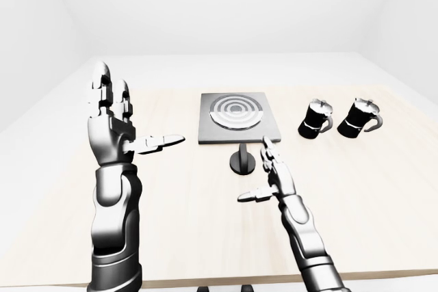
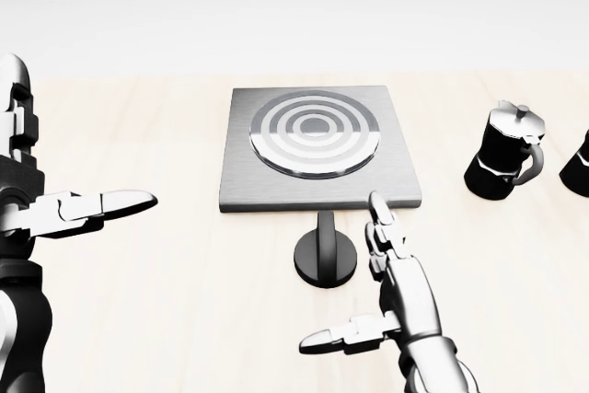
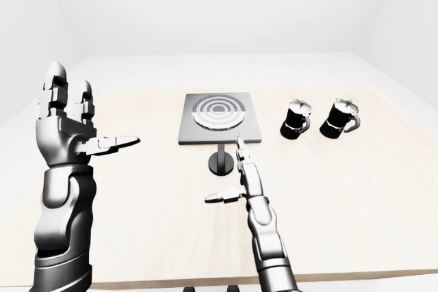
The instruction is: Turn off the stove.
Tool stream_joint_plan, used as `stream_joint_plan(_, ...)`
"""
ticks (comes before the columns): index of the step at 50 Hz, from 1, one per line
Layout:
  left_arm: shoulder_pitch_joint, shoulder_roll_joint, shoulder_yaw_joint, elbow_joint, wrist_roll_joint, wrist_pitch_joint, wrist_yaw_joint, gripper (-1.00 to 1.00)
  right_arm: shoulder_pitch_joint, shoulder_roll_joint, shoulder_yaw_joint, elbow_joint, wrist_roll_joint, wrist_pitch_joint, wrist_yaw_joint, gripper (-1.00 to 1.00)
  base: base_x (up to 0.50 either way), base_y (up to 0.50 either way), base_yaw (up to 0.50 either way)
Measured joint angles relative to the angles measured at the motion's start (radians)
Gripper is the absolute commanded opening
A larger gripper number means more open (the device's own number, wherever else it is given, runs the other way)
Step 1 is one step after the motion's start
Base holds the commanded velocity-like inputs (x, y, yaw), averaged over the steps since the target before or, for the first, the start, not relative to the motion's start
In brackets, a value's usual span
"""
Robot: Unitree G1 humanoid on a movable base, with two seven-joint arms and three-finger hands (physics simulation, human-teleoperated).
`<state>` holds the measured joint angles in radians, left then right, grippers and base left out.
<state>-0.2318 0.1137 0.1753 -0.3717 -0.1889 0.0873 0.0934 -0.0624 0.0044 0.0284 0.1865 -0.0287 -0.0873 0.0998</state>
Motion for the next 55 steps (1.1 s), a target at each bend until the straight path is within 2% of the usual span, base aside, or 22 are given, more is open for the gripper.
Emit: stream_joint_plan(55,-0.001,0.009,0.011,-0.008,-0.007,0.000,0.001,0.96,-0.007,0.012,0.022,0.082,-0.021,0.000,0.009,1.00,0.00,0.00,0.00)
